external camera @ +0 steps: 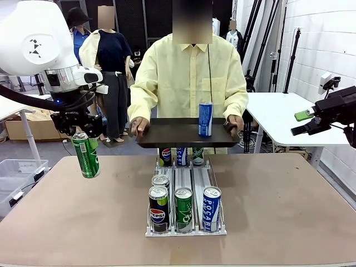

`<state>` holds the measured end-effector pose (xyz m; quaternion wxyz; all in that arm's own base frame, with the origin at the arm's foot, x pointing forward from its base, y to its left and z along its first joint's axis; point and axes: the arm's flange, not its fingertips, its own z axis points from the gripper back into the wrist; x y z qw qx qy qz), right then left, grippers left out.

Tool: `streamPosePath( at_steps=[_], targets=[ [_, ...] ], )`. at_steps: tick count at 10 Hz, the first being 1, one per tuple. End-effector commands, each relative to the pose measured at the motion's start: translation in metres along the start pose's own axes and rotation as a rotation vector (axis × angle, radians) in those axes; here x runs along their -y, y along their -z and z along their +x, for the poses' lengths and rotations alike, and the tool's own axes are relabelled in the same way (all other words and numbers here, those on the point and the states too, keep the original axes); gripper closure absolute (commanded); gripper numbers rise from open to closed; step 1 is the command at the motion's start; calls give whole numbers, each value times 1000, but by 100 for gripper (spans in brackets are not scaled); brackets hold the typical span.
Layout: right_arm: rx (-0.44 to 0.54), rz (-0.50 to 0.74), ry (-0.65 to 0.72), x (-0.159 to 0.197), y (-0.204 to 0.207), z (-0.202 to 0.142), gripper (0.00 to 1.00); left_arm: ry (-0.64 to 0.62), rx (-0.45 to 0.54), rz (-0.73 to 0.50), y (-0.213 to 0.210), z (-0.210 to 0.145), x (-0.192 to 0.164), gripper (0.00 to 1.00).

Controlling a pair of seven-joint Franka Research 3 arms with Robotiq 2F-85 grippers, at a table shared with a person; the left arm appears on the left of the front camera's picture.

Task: Retrieve and hand over the desired beverage to the person.
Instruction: Place the picked can on the Handle tray extended by the person.

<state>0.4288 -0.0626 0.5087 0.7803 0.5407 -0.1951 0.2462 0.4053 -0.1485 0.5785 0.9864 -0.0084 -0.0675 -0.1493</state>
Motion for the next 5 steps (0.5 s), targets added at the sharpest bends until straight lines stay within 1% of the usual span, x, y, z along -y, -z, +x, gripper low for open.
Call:
streamPosePath(
  at_steps=[1, 5],
  targets=[
    [6, 0, -2, -1, 0, 1, 0, -7, 3, -1, -4, -1, -2, 100],
    [6, 0, -2, -1, 0, 1, 0, -7, 3, -1, -4, -1, -2, 100]
  ],
)
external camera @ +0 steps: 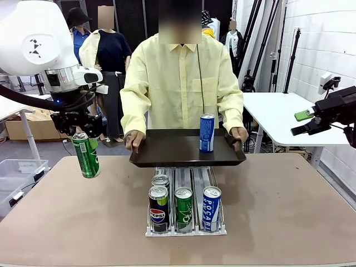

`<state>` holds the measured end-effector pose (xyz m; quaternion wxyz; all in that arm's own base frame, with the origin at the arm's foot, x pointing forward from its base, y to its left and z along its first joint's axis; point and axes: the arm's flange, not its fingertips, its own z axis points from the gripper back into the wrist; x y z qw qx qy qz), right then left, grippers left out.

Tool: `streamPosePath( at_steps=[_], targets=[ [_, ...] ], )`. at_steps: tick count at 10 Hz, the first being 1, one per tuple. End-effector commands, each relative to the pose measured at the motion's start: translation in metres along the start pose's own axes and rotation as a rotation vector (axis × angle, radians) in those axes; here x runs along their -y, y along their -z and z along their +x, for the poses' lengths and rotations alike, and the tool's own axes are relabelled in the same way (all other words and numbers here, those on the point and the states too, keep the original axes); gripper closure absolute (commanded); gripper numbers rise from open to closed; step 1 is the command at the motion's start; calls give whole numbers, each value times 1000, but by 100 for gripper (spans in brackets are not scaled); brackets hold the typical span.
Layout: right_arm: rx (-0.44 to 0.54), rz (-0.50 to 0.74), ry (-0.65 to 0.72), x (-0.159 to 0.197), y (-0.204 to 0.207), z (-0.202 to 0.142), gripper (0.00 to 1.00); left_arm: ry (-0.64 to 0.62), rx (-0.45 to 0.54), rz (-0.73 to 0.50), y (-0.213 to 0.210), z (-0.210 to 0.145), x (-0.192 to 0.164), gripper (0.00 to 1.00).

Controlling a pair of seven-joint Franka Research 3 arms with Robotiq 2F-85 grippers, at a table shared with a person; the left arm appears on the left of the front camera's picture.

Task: Retrieve and hand over the desired beverage to the person.
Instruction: Place the picked can on the Handle tray extended by the person.

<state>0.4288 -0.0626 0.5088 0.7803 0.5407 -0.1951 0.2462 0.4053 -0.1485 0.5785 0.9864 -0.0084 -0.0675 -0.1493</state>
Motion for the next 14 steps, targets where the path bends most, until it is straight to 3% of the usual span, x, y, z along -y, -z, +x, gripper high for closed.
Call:
streamPosePath(
  at_steps=[1, 14],
  targets=[
    [6, 0, -2, -1, 0, 1, 0, -7, 3, -1, -4, -1, -2, 100],
    [6, 0, -2, -1, 0, 1, 0, 0, 0, 0, 0, 0, 0, 100]
  ],
)
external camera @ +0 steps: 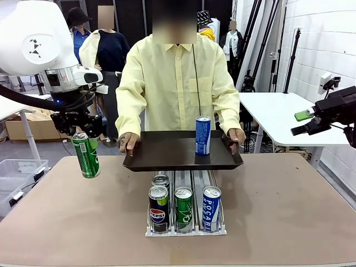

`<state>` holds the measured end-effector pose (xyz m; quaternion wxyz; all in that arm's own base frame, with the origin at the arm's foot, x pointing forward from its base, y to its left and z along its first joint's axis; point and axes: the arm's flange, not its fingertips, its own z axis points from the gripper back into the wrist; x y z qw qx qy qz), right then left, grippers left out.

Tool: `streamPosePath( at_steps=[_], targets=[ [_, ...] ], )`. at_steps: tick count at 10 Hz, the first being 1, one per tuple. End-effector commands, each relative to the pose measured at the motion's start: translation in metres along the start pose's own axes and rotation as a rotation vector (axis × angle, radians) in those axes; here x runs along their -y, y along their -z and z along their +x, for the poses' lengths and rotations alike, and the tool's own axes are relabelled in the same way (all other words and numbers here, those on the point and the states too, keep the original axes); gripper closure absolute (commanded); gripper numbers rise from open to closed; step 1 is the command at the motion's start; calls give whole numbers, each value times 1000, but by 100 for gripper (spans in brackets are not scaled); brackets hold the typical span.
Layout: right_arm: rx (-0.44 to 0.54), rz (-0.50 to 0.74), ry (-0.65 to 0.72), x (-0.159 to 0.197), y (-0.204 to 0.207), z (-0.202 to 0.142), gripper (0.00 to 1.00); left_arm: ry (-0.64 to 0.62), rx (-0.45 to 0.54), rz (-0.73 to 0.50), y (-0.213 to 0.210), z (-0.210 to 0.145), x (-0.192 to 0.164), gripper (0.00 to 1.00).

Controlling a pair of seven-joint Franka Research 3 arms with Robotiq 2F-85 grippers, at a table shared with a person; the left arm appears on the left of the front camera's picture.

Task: Retrieve and hand over the desired beverage to the person.
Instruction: Place the picked can on the Handle tray extended by the person.

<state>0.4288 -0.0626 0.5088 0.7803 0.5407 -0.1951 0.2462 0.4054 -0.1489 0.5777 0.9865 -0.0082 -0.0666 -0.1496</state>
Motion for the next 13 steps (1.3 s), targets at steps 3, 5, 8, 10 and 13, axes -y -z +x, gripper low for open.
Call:
streamPosePath(
  at_steps=[3, 5, 8, 10, 13],
  targets=[
    [6, 0, -2, -1, 0, 1, 0, -20, 10, -23, -28, 34, 8, 100],
    [6, 0, -2, -1, 0, 1, 0, -11, 15, -16, -42, 71, 24, 100],
    [6, 0, -2, -1, 0, 1, 0, 53, 22, -44, -50, 115, 68, 100],
    [6, 0, -2, -1, 0, 1, 0, 64, 62, -59, -52, 136, 93, 100],
    [6, 0, -2, -1, 0, 1, 0, 98, 31, -58, -33, 159, 125, 100]
  ],
)
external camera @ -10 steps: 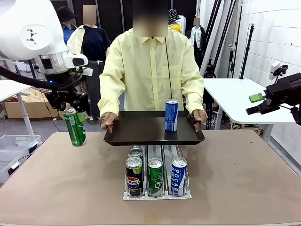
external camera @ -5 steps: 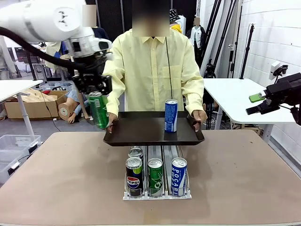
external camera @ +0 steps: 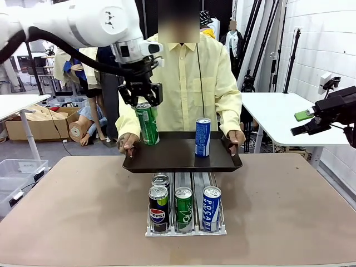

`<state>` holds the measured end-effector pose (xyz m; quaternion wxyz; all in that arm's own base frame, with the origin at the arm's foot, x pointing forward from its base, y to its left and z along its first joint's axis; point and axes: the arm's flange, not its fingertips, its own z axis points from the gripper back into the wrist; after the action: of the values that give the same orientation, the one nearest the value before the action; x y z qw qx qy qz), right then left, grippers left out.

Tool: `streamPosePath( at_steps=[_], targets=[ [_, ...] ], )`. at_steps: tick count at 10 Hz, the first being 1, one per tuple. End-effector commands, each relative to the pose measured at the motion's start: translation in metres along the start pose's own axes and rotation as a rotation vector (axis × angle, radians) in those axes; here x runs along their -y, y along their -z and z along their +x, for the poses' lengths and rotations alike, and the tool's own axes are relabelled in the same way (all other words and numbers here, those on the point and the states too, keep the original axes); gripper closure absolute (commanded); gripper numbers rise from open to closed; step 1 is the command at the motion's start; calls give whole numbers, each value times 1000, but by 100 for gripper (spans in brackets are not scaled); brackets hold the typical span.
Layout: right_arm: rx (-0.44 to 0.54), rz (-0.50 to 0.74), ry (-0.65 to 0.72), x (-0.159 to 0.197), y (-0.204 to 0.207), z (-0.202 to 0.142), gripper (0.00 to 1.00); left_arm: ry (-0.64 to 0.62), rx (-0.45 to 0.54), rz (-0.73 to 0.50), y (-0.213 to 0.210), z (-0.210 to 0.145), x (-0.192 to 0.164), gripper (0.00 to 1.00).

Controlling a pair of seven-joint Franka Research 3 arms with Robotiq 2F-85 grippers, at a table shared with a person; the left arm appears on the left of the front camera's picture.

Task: Retrieve and hand over the desired beverage to the person.
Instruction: Place the picked can on the Handle tray extended by the person.

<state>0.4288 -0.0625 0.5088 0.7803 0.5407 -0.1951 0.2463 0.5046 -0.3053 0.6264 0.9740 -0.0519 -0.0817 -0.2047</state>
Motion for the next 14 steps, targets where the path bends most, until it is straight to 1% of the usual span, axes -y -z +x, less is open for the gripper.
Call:
streamPosePath(
  at_steps=[1, 3, 4, 6, 9, 14],
  targets=[
    [6, 0, -2, 0, 0, 1, 0, -19, -31, 51, 5, 20, 10, 100],
    [6, 0, -2, 0, 0, 1, 0, -51, -29, 72, 15, 31, 22, 100],
    [6, 0, -2, 0, 0, 1, 0, -60, -28, 104, 20, 37, 25, 100],
    [6, 0, -2, 0, 0, 1, 0, -68, -50, 126, 32, 46, 29, 100],
    [6, 0, -2, 0, 0, 1, 0, -86, -71, 136, 49, 53, 23, 100],
    [6, 0, -2, 0, 0, 1, 0, -99, -124, 102, 78, 61, 13, 100]
  ],
)
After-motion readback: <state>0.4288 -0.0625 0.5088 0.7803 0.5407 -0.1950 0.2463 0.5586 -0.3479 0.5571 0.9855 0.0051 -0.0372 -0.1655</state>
